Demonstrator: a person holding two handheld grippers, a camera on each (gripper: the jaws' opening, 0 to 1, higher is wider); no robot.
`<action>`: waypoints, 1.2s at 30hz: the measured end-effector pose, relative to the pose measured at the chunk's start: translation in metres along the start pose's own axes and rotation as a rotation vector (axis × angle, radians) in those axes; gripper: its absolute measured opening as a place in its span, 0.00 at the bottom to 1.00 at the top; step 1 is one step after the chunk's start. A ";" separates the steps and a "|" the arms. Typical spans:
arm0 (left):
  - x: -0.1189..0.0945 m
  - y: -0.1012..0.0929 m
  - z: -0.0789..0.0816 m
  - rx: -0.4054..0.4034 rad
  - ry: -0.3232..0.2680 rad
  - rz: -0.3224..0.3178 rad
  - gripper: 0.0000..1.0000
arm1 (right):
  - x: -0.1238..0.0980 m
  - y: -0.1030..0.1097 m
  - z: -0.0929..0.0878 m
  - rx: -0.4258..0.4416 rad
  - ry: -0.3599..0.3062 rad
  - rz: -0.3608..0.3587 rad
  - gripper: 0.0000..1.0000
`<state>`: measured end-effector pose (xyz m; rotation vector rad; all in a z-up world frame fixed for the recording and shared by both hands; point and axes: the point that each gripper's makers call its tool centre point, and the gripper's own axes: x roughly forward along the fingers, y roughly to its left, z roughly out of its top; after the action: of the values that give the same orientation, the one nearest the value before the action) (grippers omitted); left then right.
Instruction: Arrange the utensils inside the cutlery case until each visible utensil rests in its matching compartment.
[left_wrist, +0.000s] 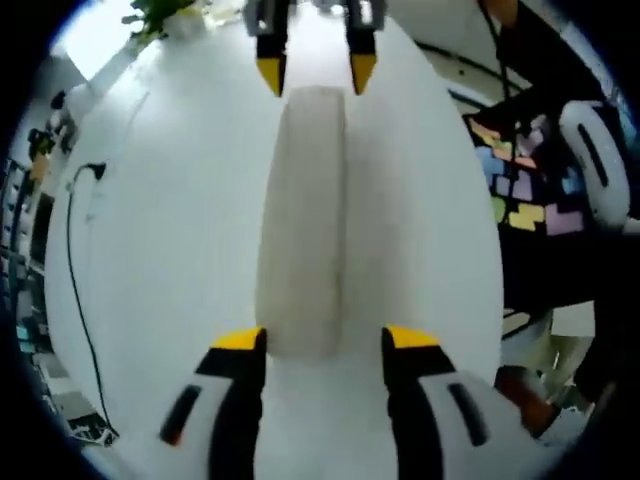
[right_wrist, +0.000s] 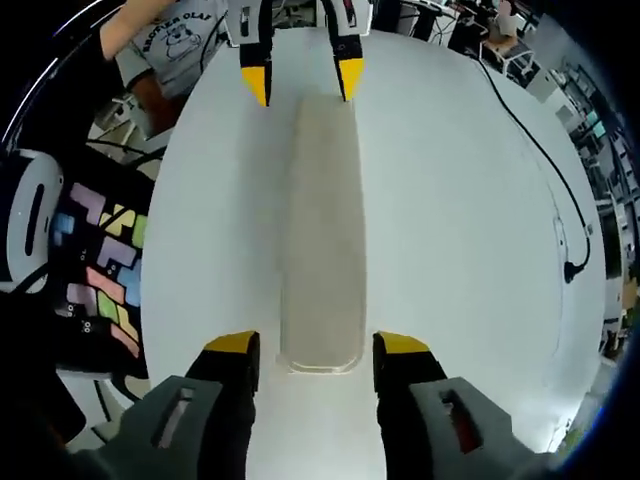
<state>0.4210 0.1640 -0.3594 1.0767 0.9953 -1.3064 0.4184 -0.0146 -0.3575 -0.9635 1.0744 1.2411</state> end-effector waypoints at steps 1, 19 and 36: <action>0.001 0.003 0.002 0.003 -0.008 0.009 0.56 | 0.003 -0.002 -0.001 0.000 -0.002 -0.005 0.52; 0.025 0.017 0.000 -0.045 0.018 -0.018 0.59 | 0.026 -0.003 -0.003 -0.032 0.012 0.009 0.48; 0.024 0.014 -0.001 -0.102 0.002 -0.016 0.45 | 0.025 -0.001 -0.002 -0.017 0.064 -0.009 0.42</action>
<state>0.4354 0.1588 -0.3822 0.9943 1.0633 -1.2540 0.4198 -0.0103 -0.3825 -1.0259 1.1102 1.2206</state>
